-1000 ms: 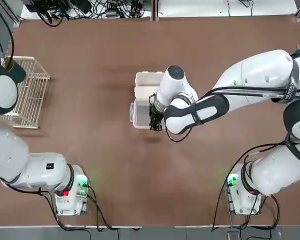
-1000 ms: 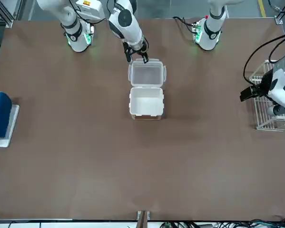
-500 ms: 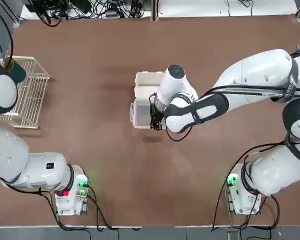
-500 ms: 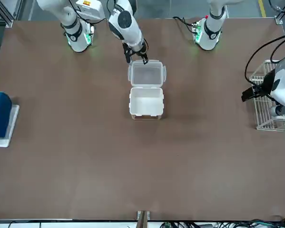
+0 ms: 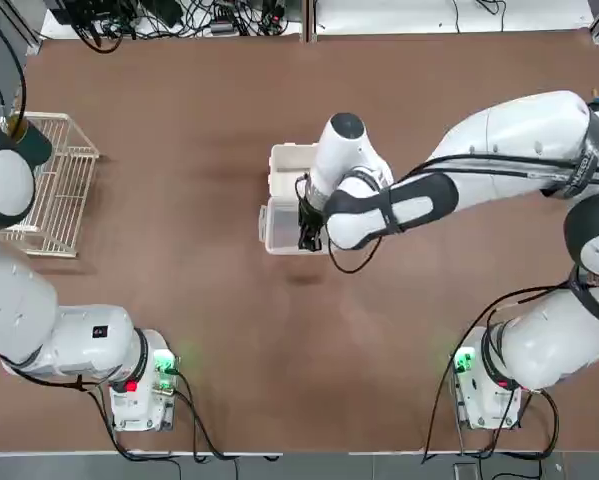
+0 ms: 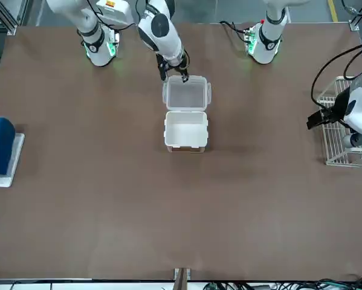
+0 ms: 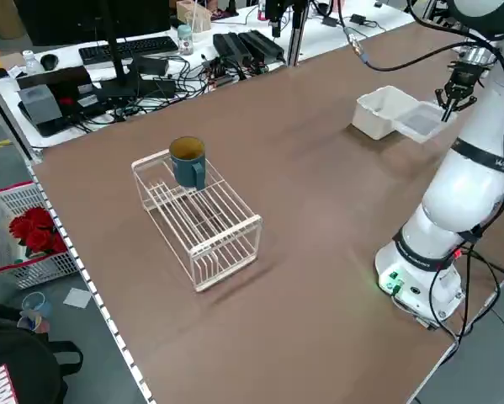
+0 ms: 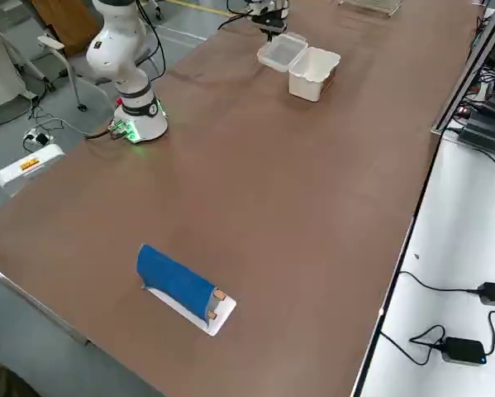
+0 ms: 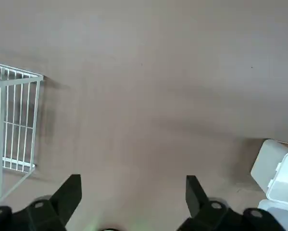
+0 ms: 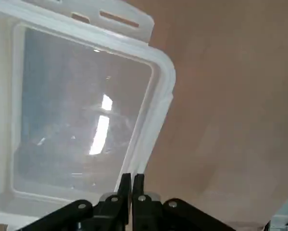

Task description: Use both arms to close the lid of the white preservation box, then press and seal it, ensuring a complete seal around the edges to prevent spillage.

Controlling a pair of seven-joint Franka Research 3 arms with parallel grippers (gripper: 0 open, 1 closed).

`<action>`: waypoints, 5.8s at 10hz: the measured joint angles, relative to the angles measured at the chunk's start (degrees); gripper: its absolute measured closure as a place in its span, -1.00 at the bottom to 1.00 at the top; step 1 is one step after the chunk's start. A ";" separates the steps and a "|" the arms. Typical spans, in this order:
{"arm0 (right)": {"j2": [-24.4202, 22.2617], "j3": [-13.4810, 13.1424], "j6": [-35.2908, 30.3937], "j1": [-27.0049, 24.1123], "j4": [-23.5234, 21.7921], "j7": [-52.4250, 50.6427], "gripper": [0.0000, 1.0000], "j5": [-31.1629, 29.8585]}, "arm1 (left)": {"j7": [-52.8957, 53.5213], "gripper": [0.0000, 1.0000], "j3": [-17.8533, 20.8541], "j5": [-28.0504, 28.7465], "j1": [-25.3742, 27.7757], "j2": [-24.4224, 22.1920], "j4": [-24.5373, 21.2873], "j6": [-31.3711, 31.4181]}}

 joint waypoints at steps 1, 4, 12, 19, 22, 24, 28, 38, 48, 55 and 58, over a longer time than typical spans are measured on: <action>0.00 0.05 -1.48 -0.35 0.92 0.16 0.92 0.10 | 0.00 -0.92 0.00 0.00 0.04 0.00 0.00 0.00; -0.04 0.40 -6.36 -1.79 4.29 0.32 0.92 0.74 | 0.00 -0.92 0.00 0.00 0.10 -0.01 0.01 0.00; -2.06 -0.48 -10.68 -8.50 13.13 -0.92 0.93 1.23 | 0.00 -0.94 0.00 0.00 0.20 -0.12 0.15 0.00; 2.49 -6.11 -6.80 -8.99 16.52 -4.30 0.91 0.82 | 0.00 -0.94 0.00 0.00 0.24 -0.12 0.14 0.00; 5.01 -10.17 -7.01 -9.18 18.38 -5.60 0.82 0.42 | 0.00 -0.87 0.01 0.00 0.31 -0.11 0.13 0.00; 6.57 -11.74 -8.55 -9.28 21.41 -5.62 0.45 0.40 | 0.00 -0.28 0.00 0.00 0.31 0.00 0.05 0.00; 7.31 -13.67 -16.37 -9.19 29.66 -5.97 -0.15 -0.88 | -0.23 0.93 -0.03 -0.35 0.02 1.84 -0.09 0.05; 16.83 -14.26 -11.63 0.30 28.54 -1.41 0.98 -14.61 | -16.51 0.98 -4.04 -15.60 -1.68 3.03 -15.20 14.72; 18.18 -14.35 -8.93 1.15 28.75 -0.86 0.98 -15.33 | -26.97 0.98 -20.34 -28.56 -1.87 1.51 -39.79 50.08; 18.91 -14.34 -5.31 4.05 28.91 0.95 0.98 -15.36 | -28.93 0.98 -23.60 -28.75 -4.54 9.21 -41.47 59.98; 19.16 -14.34 -4.56 4.40 28.91 0.95 0.98 -15.36 | -28.97 0.98 -23.69 -28.76 -4.55 9.32 -41.38 60.13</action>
